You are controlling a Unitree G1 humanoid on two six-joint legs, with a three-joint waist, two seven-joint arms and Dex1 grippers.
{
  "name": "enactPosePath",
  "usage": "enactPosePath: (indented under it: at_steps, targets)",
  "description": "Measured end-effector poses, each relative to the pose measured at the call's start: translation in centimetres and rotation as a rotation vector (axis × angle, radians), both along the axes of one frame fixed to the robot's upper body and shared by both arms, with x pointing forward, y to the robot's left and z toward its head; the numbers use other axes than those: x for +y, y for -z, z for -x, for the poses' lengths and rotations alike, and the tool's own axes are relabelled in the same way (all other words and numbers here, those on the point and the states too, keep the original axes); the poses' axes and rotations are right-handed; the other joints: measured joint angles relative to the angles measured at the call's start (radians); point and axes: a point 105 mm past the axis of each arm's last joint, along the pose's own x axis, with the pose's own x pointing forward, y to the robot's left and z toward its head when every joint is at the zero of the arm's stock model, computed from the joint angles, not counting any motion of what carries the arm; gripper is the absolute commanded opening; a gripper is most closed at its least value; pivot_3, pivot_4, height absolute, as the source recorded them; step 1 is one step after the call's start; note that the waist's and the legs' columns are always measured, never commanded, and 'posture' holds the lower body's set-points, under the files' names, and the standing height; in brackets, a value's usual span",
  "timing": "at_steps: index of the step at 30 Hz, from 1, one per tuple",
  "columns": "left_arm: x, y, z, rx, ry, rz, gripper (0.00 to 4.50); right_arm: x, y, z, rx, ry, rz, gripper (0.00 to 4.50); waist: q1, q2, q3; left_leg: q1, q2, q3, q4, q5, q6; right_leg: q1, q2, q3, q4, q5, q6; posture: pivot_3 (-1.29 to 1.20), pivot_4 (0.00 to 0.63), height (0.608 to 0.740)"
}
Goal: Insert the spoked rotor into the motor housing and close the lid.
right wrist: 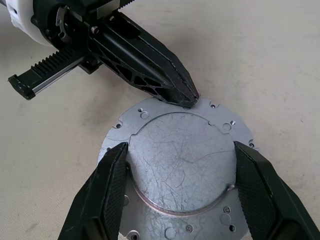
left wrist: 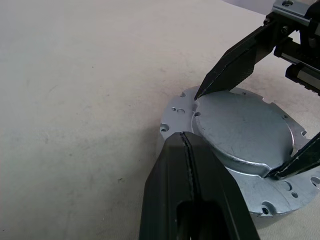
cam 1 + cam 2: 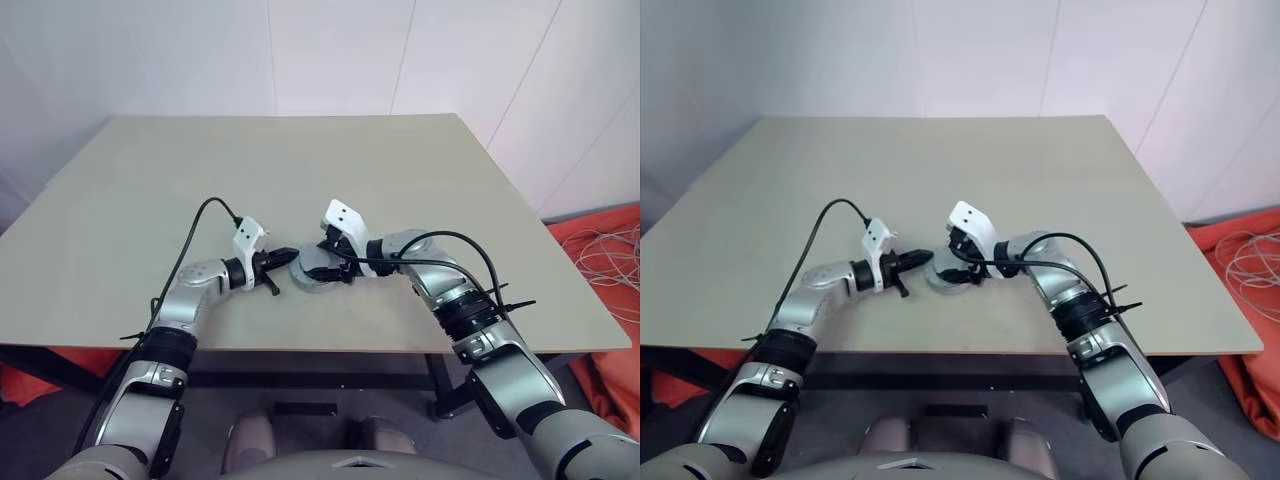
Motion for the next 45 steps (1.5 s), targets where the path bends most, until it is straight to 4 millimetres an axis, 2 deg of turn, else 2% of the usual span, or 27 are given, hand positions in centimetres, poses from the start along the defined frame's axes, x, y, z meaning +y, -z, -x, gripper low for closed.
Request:
enactPosePath:
  at_steps: [1, 9, 13, 16, 21, 25, 31, 34, 39, 45]
  targets:
    - [0.0, 0.0, 0.0, 0.003, 0.001, 0.000, 0.00, 0.1, 0.0, 0.1, 0.004, -0.006, -0.001, 4.46, 0.000, 0.000, 0.000, 0.000, 0.000, 0.000, 0.000, 0.000, 0.000, 0.000, 0.000, 0.000, 0.000, 0.000, 0.000, 0.00, 0.000, 0.740]
    - [-0.3, 0.0, 0.1, 0.009, 0.011, 0.004, 0.00, 0.0, -0.1, 0.3, 0.021, -0.006, -0.010, 4.46, 0.001, 0.000, 0.000, 0.000, -0.002, 0.000, -0.001, -0.002, 0.003, 0.001, -0.006, 0.000, 0.000, -0.001, 0.003, 0.00, 0.000, 0.740]
    - [-0.5, -0.1, 0.1, 0.007, 0.014, 0.007, 0.00, -0.1, -0.6, 0.3, 0.089, 0.034, -0.079, 4.46, 0.003, 0.000, 0.000, 0.000, -0.003, 0.000, -0.001, -0.002, 0.003, 0.000, -0.007, -0.001, 0.000, -0.002, 0.003, 0.00, 0.000, 0.740]
    - [-0.7, -0.2, 0.1, 0.007, 0.018, 0.010, 0.00, -0.6, -1.3, 0.0, 0.125, 0.073, -0.147, 4.46, 0.008, 0.000, 0.000, -0.001, -0.003, 0.000, -0.001, -0.002, 0.003, -0.001, -0.009, -0.001, 0.000, -0.002, 0.003, 0.00, 0.000, 0.740]
    - [-0.8, -0.2, 0.1, 0.011, 0.025, 0.009, 0.00, -2.6, -3.1, -1.0, 0.207, 0.199, -0.305, 4.46, 0.013, 0.000, 0.000, -0.001, -0.004, 0.000, -0.001, -0.002, 0.003, -0.002, -0.009, -0.001, 0.000, -0.002, 0.003, 0.00, 0.000, 0.740]
    - [-1.1, -0.3, 0.2, 0.009, 0.037, 0.008, 0.00, -4.9, -3.4, -0.9, 0.396, 0.339, -0.409, 4.46, 0.024, 0.000, 0.000, -0.001, -0.004, 0.000, -0.002, -0.002, 0.003, -0.002, -0.009, -0.002, 0.000, -0.002, 0.003, 0.00, 0.000, 0.740]
    - [-1.4, -0.3, 0.4, 0.008, 0.060, 0.006, 0.00, -8.3, -1.7, 0.6, 0.797, 0.617, -0.415, 4.46, 0.031, 0.001, 0.000, -0.001, -0.004, 0.000, -0.002, -0.001, 0.001, -0.002, -0.009, -0.001, 0.000, -0.002, 0.004, 0.00, 0.000, 0.740]
    - [-1.3, -0.3, 0.4, 0.006, 0.064, 0.003, 0.00, -9.3, -1.0, 1.3, 0.895, 0.679, -0.419, 4.46, 0.036, 0.001, 0.000, -0.001, -0.004, 0.001, -0.002, 0.000, 0.000, -0.003, -0.009, -0.001, 0.000, -0.002, 0.004, 0.00, 0.000, 0.740]
    - [-1.6, -0.3, 0.5, 0.007, 0.077, 0.001, 0.00, -9.5, -0.3, 1.8, 0.967, 0.696, -0.470, 4.46, 0.046, 0.002, -0.001, -0.001, -0.004, 0.001, -0.002, 0.000, 0.000, -0.003, -0.009, -0.002, 0.000, -0.003, 0.005, 0.00, 0.000, 0.740]
    - [-1.6, -0.3, 0.5, 0.007, 0.080, 0.000, 0.00, -7.3, 0.4, 2.1, 1.020, 0.665, -0.505, 4.46, 0.047, 0.003, -0.002, -0.001, -0.004, 0.001, -0.003, 0.000, 0.000, -0.005, -0.010, -0.002, 0.000, -0.003, 0.005, 0.00, 0.000, 0.740]
